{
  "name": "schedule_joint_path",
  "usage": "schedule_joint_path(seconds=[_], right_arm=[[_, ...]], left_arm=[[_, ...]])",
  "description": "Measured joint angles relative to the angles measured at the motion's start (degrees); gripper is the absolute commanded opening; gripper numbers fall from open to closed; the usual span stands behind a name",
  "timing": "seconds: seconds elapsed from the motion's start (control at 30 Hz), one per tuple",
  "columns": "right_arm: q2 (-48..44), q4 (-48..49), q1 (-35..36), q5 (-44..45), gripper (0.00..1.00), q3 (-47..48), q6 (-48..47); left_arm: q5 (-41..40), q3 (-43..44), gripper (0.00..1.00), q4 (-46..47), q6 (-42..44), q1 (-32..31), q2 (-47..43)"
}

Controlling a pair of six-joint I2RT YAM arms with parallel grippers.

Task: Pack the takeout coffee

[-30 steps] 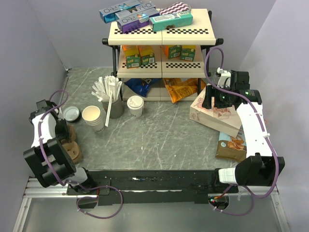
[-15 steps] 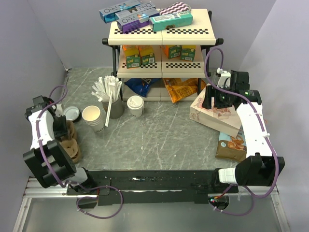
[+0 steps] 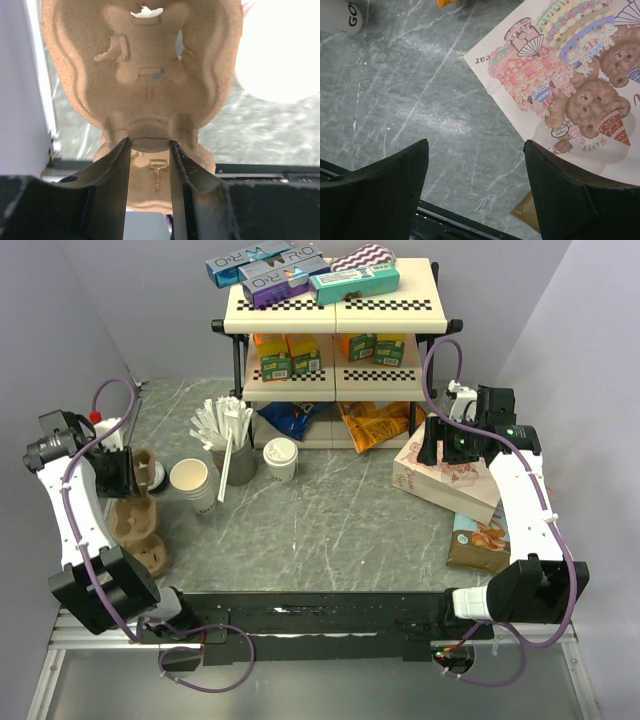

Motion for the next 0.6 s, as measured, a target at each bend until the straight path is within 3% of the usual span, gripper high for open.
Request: schedule_joint_path(seconds=[0.47, 0.6], right_arm=[[-0.5, 1.9, 0.0, -0.4, 0.84, -1.5, 0.2], [-0.9, 2.5, 0.0, -0.5, 0.84, -2.8, 0.7]], left_arm=[[34.0, 17.4, 0.01, -4.1, 14.3, -0.3, -8.5], [37.7, 24.8, 0.01, -3.3, 14.7, -6.2, -8.2]])
